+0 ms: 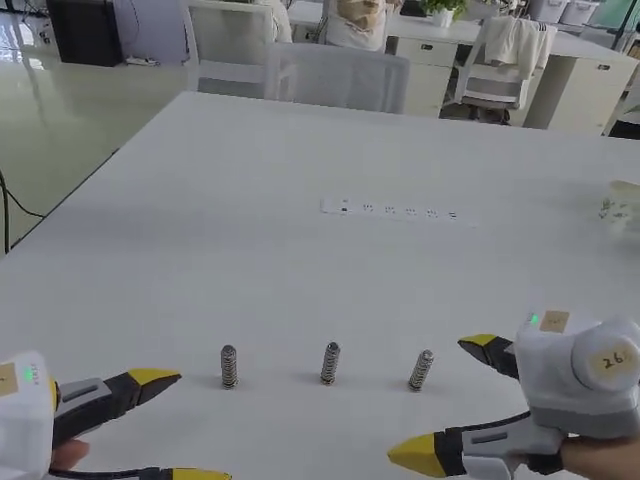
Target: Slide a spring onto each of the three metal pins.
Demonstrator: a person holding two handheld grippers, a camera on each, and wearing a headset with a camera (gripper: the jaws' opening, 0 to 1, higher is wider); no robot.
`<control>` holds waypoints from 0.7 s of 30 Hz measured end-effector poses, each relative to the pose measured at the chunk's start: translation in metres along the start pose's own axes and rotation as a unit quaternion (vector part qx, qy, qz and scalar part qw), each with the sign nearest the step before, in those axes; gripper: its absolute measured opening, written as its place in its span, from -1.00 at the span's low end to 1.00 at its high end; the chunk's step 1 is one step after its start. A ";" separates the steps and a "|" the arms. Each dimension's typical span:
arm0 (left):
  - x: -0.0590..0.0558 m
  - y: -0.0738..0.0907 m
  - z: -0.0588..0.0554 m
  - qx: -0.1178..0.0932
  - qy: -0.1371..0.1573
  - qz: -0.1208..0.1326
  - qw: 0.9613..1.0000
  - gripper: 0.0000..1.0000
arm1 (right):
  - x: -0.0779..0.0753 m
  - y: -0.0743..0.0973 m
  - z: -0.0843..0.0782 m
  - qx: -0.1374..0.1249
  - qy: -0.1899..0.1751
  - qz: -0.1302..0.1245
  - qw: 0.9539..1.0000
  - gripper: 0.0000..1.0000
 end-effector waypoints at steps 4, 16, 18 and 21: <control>0.000 0.001 -0.001 0.000 0.002 0.001 1.000 0.31 | 0.005 -0.001 -0.002 -0.003 -0.003 0.005 1.000 0.98; -0.003 0.002 -0.003 0.000 0.006 0.003 1.000 0.32 | 0.005 0.001 -0.013 -0.027 -0.016 0.027 0.999 0.98; -0.003 0.002 -0.003 0.000 0.006 0.003 1.000 0.32 | 0.005 0.001 -0.014 -0.033 -0.015 0.028 0.999 0.98; -0.003 0.001 -0.003 0.000 0.006 0.003 1.000 0.32 | 0.003 0.000 -0.017 -0.049 -0.006 0.031 0.998 0.98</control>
Point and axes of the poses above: the centre of the closed fingertips' face, and the gripper's own axes: y roughly backward along the fingers, x roughly to its left, z roughly out of its top, the point moved 10 cm from there along y, roughly backward along the fingers, and after that the axes turned 10 degrees about x, right-handed, at the moved point
